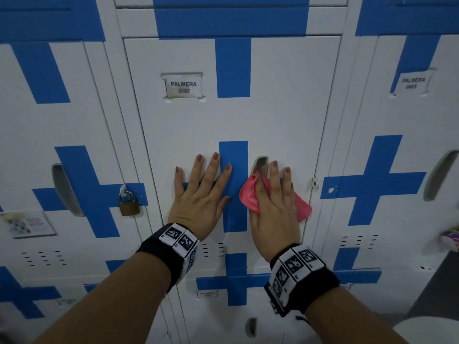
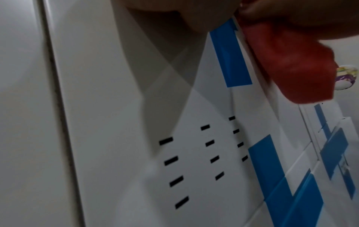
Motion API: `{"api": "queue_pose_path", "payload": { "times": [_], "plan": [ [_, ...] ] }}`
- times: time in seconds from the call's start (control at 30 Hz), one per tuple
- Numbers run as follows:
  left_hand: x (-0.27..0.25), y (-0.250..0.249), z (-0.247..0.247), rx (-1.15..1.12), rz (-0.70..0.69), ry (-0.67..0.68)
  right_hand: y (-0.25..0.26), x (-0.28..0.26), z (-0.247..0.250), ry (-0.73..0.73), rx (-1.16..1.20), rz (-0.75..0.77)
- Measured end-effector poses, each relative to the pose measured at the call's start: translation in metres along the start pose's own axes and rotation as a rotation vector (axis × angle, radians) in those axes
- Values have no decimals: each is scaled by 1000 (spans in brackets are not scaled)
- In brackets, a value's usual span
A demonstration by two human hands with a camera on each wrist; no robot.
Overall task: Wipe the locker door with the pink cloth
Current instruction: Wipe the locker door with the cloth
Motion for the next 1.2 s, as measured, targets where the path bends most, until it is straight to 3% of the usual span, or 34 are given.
{"api": "queue_pose_path", "payload": {
  "times": [0.1, 0.2, 0.3, 0.43, 0.53, 0.73, 0.97, 1.2],
  "plan": [
    [1, 0, -1, 3, 4, 6, 8, 14, 5, -79, 145, -183],
    [0, 0, -2, 2, 4, 13, 11, 18, 8, -145, 247, -240],
    [1, 0, -1, 1, 4, 6, 7, 13, 6, -89, 166, -151],
    [0, 0, 1, 6, 5, 2, 5, 12, 5, 25, -137, 83],
    [1, 0, 2, 0, 3, 5, 3, 12, 6, 64, -236, 143],
    [0, 0, 2, 3, 3, 8, -2, -4, 3, 90, -277, 206],
    [0, 0, 1, 6, 2, 12, -6, -18, 3, 114, -260, 144],
    [0, 0, 1, 20, 0, 8, -4, -28, 6, 46, -244, 165]
  ]
}}
Point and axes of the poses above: each hand's wrist, its own x-axis towards the middle knuckle, its own z-axis out of the back of the hand, y = z × x, the point moved 9 cm from there along x, towards the middle knuckle, and after that the axes turned 11 degrees about -y, right-handed, at the moved point
